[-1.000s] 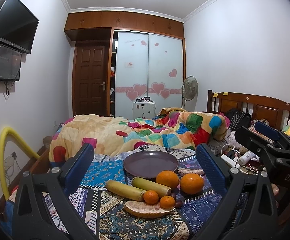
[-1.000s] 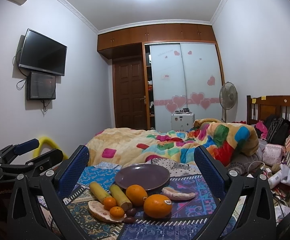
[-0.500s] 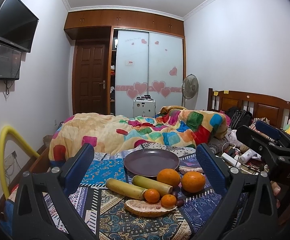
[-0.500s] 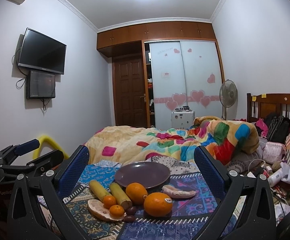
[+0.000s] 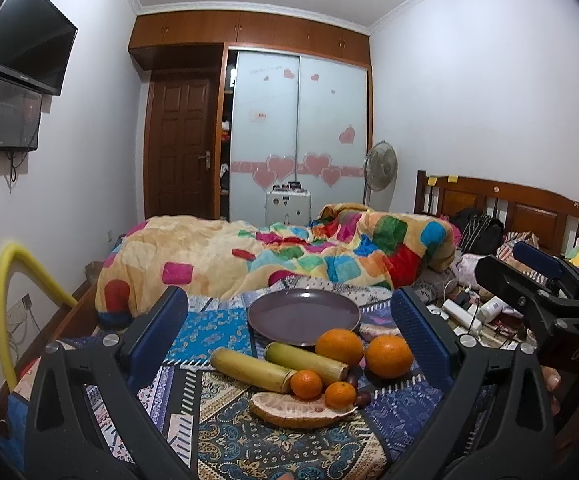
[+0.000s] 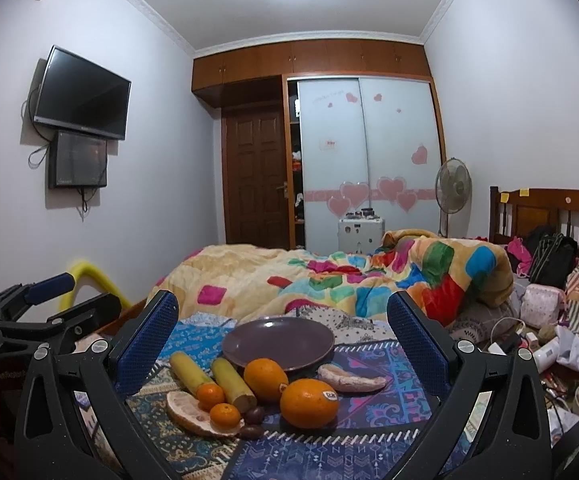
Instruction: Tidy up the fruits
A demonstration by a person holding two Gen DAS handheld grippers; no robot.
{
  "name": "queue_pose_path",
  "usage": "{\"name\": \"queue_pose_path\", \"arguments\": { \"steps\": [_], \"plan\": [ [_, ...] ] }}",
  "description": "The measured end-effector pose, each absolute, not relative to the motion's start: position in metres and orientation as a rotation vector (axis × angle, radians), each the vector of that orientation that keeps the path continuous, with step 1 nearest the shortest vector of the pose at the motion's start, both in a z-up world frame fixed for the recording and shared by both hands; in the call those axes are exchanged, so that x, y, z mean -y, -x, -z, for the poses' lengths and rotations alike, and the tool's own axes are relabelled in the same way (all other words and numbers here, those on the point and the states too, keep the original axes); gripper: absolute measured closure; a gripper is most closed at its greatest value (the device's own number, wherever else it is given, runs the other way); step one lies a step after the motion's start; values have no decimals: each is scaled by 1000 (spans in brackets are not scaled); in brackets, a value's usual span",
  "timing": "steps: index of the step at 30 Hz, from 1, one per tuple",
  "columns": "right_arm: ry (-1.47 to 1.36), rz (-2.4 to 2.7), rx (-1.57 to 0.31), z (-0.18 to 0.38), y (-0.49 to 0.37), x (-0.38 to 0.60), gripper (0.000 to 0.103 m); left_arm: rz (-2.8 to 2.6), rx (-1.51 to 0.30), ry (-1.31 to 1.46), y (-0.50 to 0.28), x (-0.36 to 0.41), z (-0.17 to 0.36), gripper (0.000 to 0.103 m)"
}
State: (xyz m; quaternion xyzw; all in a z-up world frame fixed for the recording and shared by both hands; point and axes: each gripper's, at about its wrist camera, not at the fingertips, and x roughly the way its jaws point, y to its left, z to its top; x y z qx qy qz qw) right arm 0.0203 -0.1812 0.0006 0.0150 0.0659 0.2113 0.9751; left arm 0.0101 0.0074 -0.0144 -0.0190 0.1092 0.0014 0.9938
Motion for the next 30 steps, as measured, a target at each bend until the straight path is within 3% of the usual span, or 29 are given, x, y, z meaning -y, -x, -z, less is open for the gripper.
{"name": "queue_pose_path", "arguments": {
  "steps": [15,23,30],
  "plan": [
    [112,-411,-365,53,-58,184,0,7,-507,13,-54,-16,85,0],
    [125,-441,-510,86,-71,188,9,64,-664,44,-79,-3,125,0],
    [93,-478,-576,101,-84,190,24,68,-658,43,-87,9,126,1]
  ]
}}
